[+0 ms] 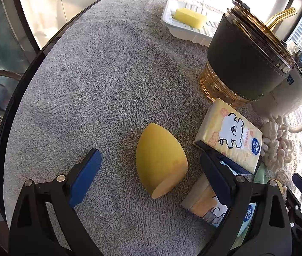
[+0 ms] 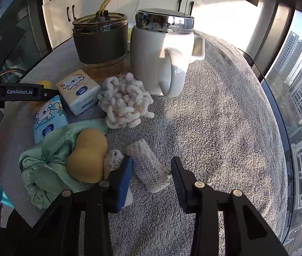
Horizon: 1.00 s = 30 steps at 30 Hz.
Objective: Organize soft objects
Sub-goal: 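Grasp the yellow makeup sponge with the left tool while the right tool grasps a knitted sock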
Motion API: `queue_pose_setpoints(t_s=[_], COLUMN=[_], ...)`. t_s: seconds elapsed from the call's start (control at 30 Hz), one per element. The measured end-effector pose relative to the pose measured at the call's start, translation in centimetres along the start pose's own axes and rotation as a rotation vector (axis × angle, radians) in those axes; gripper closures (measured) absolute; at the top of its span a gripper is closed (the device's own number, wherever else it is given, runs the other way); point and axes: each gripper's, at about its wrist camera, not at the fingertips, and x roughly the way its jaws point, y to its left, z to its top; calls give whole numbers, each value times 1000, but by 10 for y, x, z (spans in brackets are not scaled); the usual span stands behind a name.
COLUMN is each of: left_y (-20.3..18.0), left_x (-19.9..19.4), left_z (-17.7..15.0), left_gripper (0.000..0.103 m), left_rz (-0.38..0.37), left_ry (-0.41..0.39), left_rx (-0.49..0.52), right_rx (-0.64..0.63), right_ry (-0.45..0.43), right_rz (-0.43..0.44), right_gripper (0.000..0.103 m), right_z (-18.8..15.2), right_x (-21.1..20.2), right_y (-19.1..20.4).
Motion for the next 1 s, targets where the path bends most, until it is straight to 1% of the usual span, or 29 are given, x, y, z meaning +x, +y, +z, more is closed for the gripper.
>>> queue_pose_setpoints(t_s=[0.07,0.13,0.17,0.2,0.27,0.33,0.37,0.4,0.43,0.47,0.5,0.53,0.57,0.6,0.7,0.77,0.83,0.9,1.0], left_y=[-6,-8,-7,-6,-4,-3,-2,-2,-1,-1,-4,-9,-12,-15,-14,-9,-2,2,6], left_x=[-1,-3,-3,-3,-4,-4,-3,-4,-5,-6,-9,-14,-16,-18,-18,-22,-26,-32,-39], left_z=[-3,-8,-9,-11,-11,-11,-10,-10,-11,-11,-13,-16,-16,-17,-19,-21,-20,-22,-24], left_gripper=[8,8,8,7,7,7,7,9,12,16,27,48,58,67,67,67,67,67,67], left_rz=[25,70,86,99,97,102,103,99,97,98,101,88,84,80,79,50,17,17,33], left_ry=[7,17,23,25,21,17,12,9,5,-5,-18,-28,-34,-33,-28,-19,-15,-15,-31], left_rx=[15,20,18,15,11,11,12,13,12,14,25,38,52,65,75,54,28,21,23], right_rx=[-54,-122,-129,-128,-119,-65,-19,19,28,6,-19,-28,-38,-60,-109,-89,-63,-30,30], right_ry=[12,4,7,11,12,42,73,102,80,88,87,80,77,78,74,87,79,71,65], right_rz=[-27,-54,-54,-46,-4,36,77,140,150,125,110,126,131,118,33,10,3,-8,14], right_gripper=[62,61,59,56,43,13,12,14,22,25,33,50,57,67,71,73,73,73,73], right_z=[-1,-2,-2,-1,2,8,11,11,11,10,9,8,7,6,3,2,-1,-5,-8], right_x=[-2,-3,-1,1,6,18,26,34,33,32,30,26,23,20,16,14,9,2,-6], right_y=[8,15,15,12,1,-20,-32,-42,-46,-44,-40,-36,-30,-22,-6,-5,-6,-6,-16])
